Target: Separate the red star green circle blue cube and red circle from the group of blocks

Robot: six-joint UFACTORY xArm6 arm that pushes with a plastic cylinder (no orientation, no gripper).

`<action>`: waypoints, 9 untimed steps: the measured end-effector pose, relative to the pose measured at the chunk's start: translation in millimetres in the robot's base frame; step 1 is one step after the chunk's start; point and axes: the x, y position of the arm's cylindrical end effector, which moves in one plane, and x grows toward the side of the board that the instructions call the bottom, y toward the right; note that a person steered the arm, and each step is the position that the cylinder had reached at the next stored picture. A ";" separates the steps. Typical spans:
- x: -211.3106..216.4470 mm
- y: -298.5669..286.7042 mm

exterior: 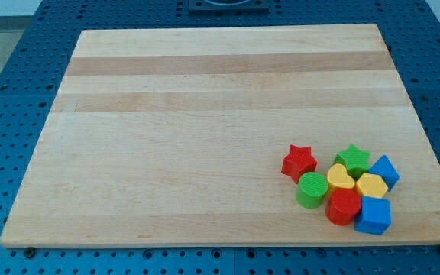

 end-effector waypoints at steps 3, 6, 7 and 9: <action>2.4 -58.3; -35.9 -216.6; -33.8 -189.2; 2.6 -186.0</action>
